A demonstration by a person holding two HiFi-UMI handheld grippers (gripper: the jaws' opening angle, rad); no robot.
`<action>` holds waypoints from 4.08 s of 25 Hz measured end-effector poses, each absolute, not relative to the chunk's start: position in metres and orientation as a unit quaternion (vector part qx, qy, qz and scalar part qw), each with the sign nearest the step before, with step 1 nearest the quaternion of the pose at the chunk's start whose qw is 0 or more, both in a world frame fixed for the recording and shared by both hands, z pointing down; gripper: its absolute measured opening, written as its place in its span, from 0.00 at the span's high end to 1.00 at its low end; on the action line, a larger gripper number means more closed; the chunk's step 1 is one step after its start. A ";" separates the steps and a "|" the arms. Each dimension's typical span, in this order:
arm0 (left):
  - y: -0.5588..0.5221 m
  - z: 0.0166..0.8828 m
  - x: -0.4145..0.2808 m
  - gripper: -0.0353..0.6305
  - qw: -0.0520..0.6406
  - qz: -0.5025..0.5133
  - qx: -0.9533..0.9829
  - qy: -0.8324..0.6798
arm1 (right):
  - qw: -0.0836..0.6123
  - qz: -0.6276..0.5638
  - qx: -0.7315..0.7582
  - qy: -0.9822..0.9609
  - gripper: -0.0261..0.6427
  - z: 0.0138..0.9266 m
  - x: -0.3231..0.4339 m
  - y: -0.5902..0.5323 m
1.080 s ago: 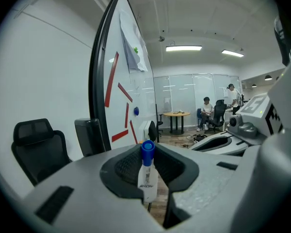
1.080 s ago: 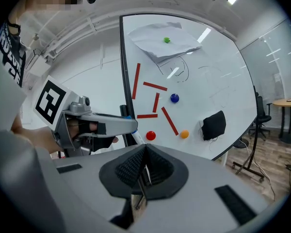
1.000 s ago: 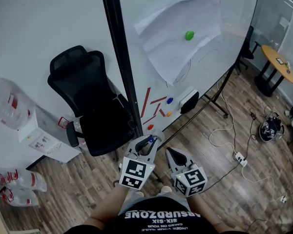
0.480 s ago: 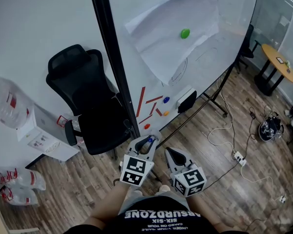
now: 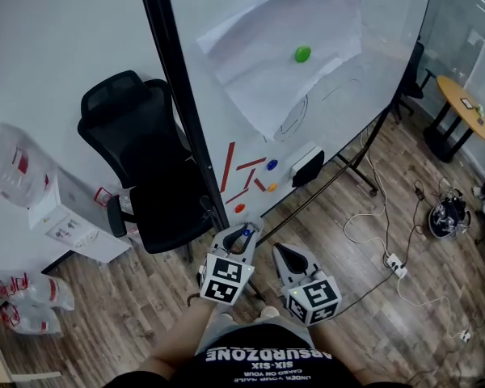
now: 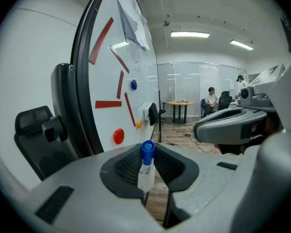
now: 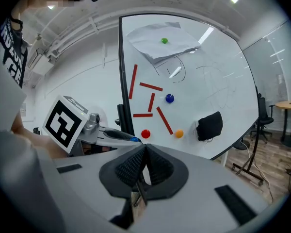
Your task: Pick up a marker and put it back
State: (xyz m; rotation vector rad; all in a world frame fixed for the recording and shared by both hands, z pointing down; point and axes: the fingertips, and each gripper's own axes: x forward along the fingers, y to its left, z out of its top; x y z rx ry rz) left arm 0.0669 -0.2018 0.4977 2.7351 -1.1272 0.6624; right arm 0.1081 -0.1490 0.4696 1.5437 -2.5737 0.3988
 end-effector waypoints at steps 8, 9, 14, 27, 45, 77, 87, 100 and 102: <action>-0.204 0.509 0.071 0.83 0.060 0.227 0.893 -0.384 | 0.060 0.131 0.497 -0.856 0.97 0.471 0.112 -0.147; -0.203 0.512 0.072 0.83 0.062 0.228 0.893 -0.383 | 0.060 0.131 0.495 -0.857 0.97 0.471 0.113 -0.147; -0.204 0.519 0.072 0.83 0.065 0.236 0.887 -0.392 | 0.059 0.128 0.490 -0.860 0.97 0.469 0.116 -0.148; -0.209 0.526 0.077 0.83 0.068 0.224 0.875 -0.424 | 0.066 0.131 0.479 -0.865 0.97 0.481 0.132 -0.136; -0.209 0.530 0.076 0.73 0.083 0.218 0.859 -0.455 | 0.072 0.138 0.461 -0.874 0.97 0.491 0.134 -0.134; -0.154 0.497 0.064 0.81 0.074 0.164 0.849 -0.498 | 0.052 0.126 0.440 -0.888 0.97 0.481 0.120 -0.132; -0.143 0.498 0.067 0.94 0.091 0.152 0.857 -0.484 | 0.059 0.128 0.429 -0.892 0.97 0.484 0.111 -0.124; -0.136 0.495 0.066 0.94 0.093 0.145 0.858 -0.484 | 0.060 0.123 0.428 -0.893 0.97 0.482 0.108 -0.116; -0.136 0.493 0.065 0.94 0.091 0.143 0.858 -0.485 | 0.060 0.123 0.428 -0.893 0.97 0.483 0.108 -0.114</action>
